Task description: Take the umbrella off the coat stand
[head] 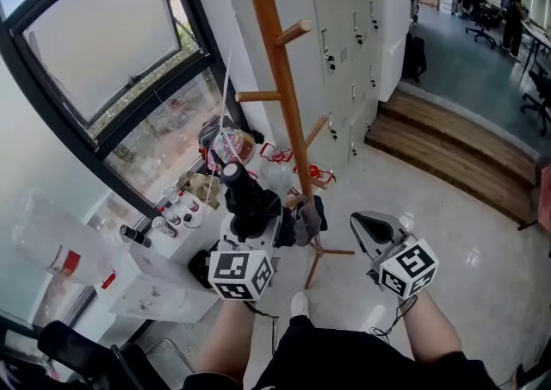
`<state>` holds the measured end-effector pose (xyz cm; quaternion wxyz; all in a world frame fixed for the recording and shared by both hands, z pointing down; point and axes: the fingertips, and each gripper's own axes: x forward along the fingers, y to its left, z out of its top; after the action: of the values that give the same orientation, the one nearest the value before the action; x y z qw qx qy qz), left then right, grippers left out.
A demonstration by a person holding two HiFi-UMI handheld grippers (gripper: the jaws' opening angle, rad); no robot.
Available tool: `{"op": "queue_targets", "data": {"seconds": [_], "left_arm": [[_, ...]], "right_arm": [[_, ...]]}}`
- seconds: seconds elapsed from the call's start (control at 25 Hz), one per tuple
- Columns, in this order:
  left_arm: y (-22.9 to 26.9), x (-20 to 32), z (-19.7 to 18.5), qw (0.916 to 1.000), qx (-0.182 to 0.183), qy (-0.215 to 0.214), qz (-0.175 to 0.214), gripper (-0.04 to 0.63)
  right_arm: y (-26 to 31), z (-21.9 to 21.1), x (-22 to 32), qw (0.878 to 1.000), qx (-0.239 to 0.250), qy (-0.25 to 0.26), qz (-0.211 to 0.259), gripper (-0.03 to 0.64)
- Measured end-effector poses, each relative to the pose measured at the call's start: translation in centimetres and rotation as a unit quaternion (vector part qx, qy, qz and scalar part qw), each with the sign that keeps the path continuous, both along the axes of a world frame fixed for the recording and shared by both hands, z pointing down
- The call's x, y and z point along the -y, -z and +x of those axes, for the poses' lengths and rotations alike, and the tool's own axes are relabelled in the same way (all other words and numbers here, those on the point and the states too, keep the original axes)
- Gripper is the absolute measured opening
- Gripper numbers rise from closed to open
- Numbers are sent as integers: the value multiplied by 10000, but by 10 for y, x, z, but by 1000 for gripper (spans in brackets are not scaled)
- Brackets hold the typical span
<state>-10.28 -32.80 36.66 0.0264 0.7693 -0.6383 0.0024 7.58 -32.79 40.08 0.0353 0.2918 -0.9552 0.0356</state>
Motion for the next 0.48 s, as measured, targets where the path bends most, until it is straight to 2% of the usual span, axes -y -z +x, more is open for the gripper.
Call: {"op": "queue_targets", "data": {"seconds": [0.24,0.48], "left_arm": [[-18,-44,7,9994,-33,239,-245,250],[-41,-81,13,9984,-46,263,-507,250]], "right_arm": [[-6,7,-24,9997,-51,224,-116,54],[-18,6,-42,9990,-69,348,-272,54]]}}
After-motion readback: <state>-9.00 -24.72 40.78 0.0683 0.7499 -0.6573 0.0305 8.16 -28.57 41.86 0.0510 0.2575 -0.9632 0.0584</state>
